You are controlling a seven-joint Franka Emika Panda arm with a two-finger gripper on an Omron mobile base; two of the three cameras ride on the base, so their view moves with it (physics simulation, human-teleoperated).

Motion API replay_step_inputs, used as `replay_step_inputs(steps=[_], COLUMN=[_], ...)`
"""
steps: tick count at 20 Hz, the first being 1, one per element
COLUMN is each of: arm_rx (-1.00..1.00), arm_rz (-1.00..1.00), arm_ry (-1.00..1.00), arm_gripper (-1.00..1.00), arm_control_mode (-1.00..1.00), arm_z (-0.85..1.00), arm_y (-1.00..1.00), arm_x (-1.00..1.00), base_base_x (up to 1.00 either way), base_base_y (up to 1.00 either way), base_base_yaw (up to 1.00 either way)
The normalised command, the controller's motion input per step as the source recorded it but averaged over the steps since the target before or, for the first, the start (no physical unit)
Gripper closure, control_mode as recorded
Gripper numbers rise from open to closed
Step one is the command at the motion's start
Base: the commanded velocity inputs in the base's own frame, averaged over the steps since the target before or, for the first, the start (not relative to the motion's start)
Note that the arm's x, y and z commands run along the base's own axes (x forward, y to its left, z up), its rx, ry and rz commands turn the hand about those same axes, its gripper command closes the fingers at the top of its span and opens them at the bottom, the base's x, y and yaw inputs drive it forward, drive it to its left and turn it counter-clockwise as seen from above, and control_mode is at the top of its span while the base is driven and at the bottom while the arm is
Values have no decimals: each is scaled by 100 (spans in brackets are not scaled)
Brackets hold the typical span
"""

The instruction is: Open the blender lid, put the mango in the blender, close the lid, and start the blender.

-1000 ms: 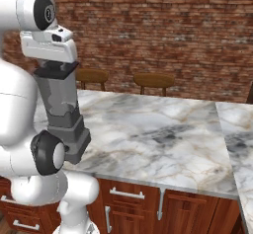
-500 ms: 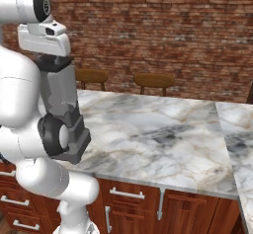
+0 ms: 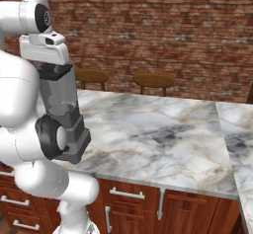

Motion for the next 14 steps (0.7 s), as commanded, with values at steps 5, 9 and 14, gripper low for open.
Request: replay_step_inputs(steps=[5,9,14], arm_rx=[3,1,0], arm_rz=[6,6,8], arm_ry=[-10,-5,-1], arm_gripper=[100,100,100], arm_control_mode=[-100,-100,-100], arm_z=[-18,0,0], arm_y=[0,9,14], arm_x=[24,37,41], base_base_x=[0,0,0], base_base_y=[0,0,0], base_base_yaw=[0,0,0])
